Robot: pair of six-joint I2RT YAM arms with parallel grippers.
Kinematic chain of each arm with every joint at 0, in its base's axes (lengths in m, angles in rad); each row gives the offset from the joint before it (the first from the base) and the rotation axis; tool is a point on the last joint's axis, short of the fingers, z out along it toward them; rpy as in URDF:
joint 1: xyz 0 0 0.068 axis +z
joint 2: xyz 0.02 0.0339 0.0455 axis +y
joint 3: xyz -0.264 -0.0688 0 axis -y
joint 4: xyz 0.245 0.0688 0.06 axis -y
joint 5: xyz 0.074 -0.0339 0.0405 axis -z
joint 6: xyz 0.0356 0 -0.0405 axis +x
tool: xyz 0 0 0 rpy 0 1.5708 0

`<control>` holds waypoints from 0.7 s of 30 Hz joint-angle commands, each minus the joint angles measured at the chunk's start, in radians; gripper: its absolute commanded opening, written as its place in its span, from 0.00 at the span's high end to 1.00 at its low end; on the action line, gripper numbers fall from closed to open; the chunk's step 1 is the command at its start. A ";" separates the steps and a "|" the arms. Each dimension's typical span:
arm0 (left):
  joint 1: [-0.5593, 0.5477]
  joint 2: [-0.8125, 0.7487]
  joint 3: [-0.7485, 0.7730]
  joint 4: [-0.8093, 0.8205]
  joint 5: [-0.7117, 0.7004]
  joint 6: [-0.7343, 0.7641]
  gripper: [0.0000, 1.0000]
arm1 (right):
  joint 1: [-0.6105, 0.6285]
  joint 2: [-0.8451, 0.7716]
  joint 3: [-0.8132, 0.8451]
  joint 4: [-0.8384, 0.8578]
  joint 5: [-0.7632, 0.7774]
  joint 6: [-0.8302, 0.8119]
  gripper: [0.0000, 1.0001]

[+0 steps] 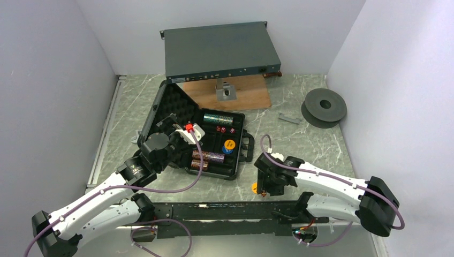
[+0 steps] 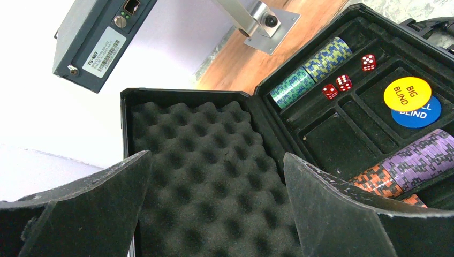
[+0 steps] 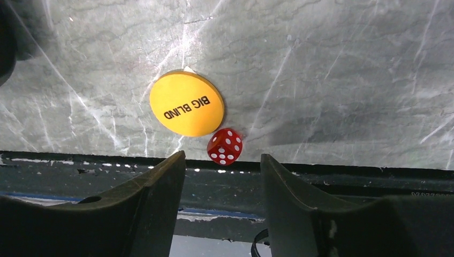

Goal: Pack up texas hold em set

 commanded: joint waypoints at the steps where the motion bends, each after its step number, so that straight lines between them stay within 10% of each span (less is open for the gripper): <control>1: -0.002 -0.003 0.020 0.012 0.012 -0.001 0.01 | 0.030 0.020 -0.005 0.022 0.047 0.049 0.46; 21: -0.001 -0.003 0.019 0.014 0.012 -0.001 0.01 | 0.057 0.107 -0.009 0.060 0.084 0.044 0.74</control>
